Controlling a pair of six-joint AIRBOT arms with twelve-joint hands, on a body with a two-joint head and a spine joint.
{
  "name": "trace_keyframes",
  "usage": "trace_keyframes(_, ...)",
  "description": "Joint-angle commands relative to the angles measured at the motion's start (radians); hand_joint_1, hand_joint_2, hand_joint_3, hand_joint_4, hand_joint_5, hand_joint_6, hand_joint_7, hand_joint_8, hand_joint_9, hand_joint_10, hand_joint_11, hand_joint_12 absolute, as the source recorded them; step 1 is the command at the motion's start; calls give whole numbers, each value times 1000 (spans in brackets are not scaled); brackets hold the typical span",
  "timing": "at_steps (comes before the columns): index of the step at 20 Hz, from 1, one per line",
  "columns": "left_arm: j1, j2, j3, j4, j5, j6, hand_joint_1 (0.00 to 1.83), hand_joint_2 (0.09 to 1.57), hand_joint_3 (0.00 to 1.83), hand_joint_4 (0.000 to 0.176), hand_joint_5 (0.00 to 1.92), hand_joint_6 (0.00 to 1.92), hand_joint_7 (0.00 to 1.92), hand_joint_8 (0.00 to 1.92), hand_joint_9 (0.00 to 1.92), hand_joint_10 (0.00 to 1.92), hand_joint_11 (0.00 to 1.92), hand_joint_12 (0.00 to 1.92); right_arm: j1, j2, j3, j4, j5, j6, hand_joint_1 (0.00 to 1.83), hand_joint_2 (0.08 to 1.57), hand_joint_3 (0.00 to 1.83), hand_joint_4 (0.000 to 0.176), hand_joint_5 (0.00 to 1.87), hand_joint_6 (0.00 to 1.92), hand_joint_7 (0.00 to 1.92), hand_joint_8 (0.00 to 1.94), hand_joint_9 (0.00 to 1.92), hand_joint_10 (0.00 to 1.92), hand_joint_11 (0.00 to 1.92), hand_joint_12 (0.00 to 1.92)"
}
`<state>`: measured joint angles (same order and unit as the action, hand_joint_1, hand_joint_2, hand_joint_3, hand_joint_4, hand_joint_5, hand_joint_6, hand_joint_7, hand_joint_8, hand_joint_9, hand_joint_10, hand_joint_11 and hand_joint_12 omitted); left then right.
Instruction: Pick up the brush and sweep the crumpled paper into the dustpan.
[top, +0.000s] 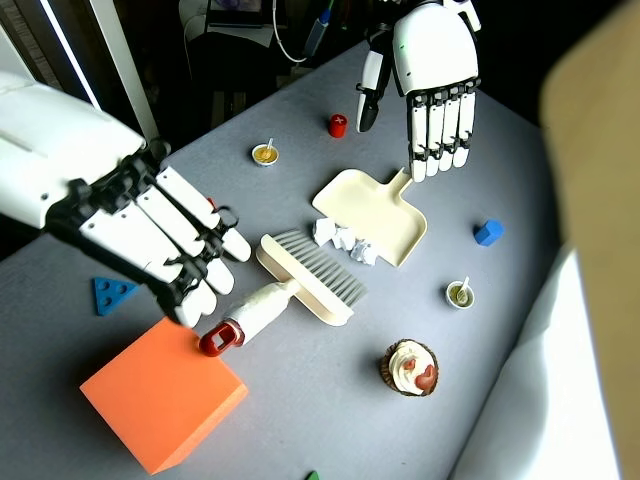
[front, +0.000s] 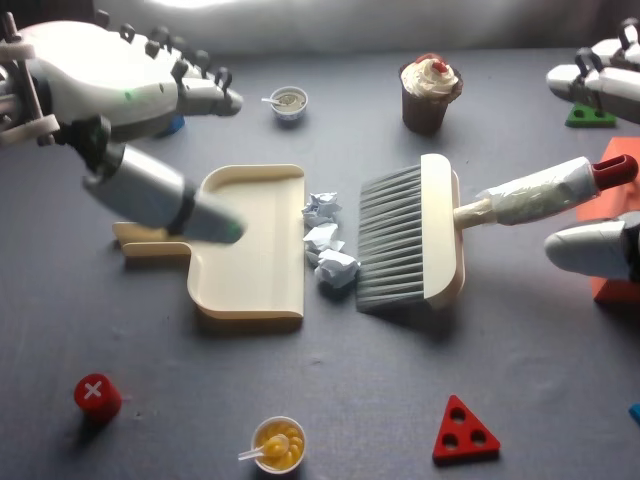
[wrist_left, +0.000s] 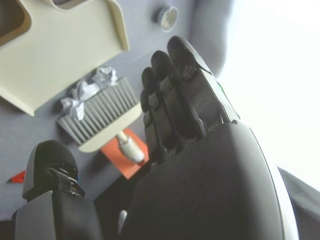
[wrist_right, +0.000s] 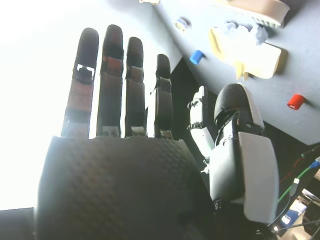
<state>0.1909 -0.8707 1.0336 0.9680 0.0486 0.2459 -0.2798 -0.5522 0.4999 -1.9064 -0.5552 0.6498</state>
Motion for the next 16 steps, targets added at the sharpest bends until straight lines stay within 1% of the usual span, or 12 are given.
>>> trace_keyframes(1, -9, 3, 1, 8, -48, 3, 0, 857, 6, 0, 171, 2, 179, 3, 159, 6, 128, 13, 8, 7, -3, -44, -66, -2, 0, 872, 14, 0, 72, 5, 96, 0, 89, 2, 32, 38)
trace_keyframes(4, -8, 3, -3, 8, -35, -5, 0, 865, 6, 0, 166, 2, 163, 2, 152, 1, 137, 15, 13, 9, -2, -34, -50, -2, 0, 869, 7, 0, 76, 3, 116, 8, 110, 9, 68, 47)
trace_keyframes(5, -8, 3, 0, 8, -35, -2, 0, 868, 6, 0, 182, 8, 182, 9, 167, 7, 155, 21, 13, 10, -2, -34, -32, -2, 0, 867, 5, 0, 65, 0, 107, 3, 98, 3, 56, 39)
trace_keyframes(8, -8, 3, 4, 8, -40, 14, 0, 867, 3, 0, 151, 4, 160, 4, 135, 1, 128, 7, 14, 13, 1, -34, -3, -2, 0, 876, 6, 0, 33, 0, 71, 0, 72, 0, 38, 26)
trace_keyframes(10, -6, 2, 5, 8, -41, 33, 0, 872, 5, 0, 155, 5, 166, 6, 149, 7, 143, 13, 13, 12, 4, -34, 1, -2, 0, 884, 8, 0, 45, 6, 88, 7, 93, 9, 41, 25)
trace_keyframes(13, 11, 1, 16, 8, -44, 40, 0, 866, 0, 0, 166, 8, 175, 8, 157, 8, 149, 13, 13, 10, 5, -44, 2, -2, 0, 907, 15, 0, 75, 13, 106, 10, 108, 10, 52, 24)
trace_keyframes(15, 19, -6, 36, 8, -78, 65, 19, 871, 2, 0, 162, 5, 171, 4, 153, 5, 142, 9, 12, 10, 5, -49, 4, -2, 0, 913, 14, 0, 68, 8, 96, 4, 99, 5, 52, 22)
trace_keyframes(16, 27, -9, 46, 8, -99, 69, 70, 879, 5, 0, 131, 0, 136, 0, 127, 0, 125, 1, 12, 11, 4, -49, 4, -2, 0, 915, 12, 0, 81, 11, 107, 7, 111, 9, 72, 29)
